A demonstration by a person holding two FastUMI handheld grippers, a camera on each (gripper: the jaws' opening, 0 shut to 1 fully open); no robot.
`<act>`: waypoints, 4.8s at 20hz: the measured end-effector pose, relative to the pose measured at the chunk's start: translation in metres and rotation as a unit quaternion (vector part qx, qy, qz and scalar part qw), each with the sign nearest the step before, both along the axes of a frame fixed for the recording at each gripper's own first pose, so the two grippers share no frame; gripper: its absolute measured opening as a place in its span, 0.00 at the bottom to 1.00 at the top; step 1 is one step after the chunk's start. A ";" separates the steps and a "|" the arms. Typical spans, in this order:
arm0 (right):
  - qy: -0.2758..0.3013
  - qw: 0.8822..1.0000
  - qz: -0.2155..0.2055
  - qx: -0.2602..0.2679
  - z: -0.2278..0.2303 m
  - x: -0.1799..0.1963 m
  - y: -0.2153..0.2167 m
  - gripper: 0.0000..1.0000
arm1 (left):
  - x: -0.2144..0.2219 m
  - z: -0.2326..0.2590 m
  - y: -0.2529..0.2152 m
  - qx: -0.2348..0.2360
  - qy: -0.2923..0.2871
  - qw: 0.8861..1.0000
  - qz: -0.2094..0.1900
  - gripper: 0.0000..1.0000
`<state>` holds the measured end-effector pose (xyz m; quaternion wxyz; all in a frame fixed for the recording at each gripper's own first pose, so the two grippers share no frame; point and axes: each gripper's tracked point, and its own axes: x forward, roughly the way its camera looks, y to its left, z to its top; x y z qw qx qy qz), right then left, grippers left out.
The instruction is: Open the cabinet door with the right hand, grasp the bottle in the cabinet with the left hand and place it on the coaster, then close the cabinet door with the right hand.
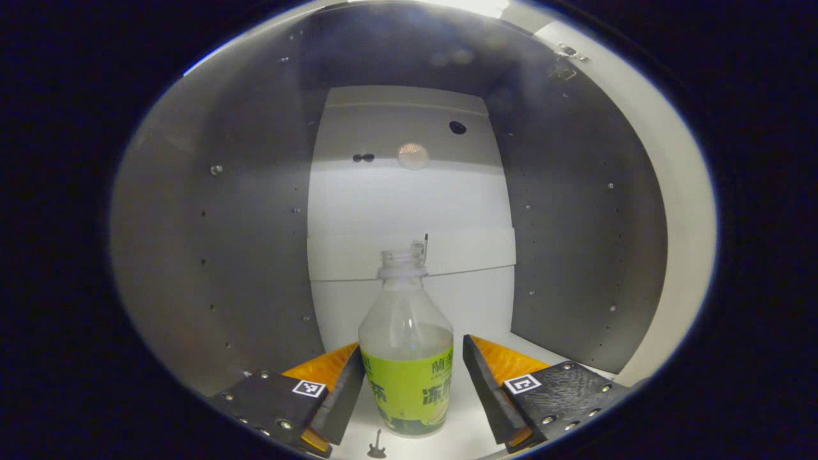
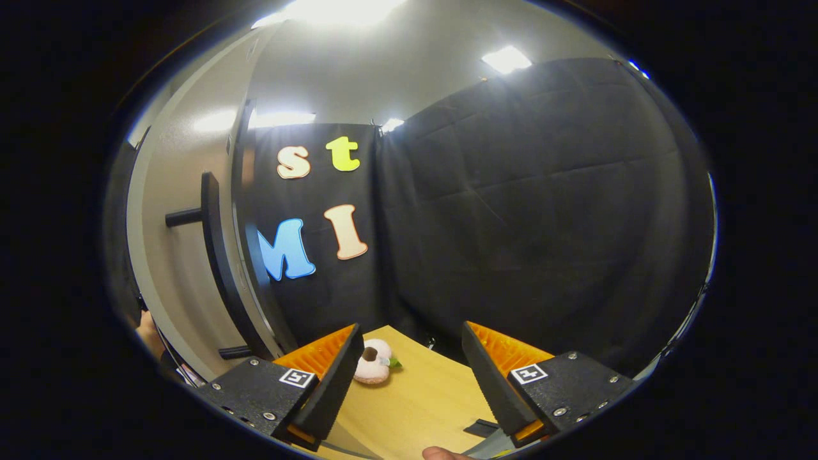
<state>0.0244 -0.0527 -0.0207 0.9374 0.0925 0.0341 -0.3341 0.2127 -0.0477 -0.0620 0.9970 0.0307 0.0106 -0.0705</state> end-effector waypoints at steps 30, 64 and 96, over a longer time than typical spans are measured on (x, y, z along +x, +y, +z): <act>-0.010 0.974 0.227 0.010 -0.032 0.013 -0.045 0.95 | -0.010 0.026 -0.011 0.077 -0.080 0.987 0.120 0.72; 0.111 0.940 0.298 -0.122 -0.165 0.065 0.018 0.95 | 0.031 0.039 0.006 0.010 -0.032 0.969 0.243 0.91; -0.057 0.911 0.408 -0.027 0.045 0.023 0.065 0.89 | 0.064 0.395 -0.130 0.040 -0.020 0.998 0.050 0.89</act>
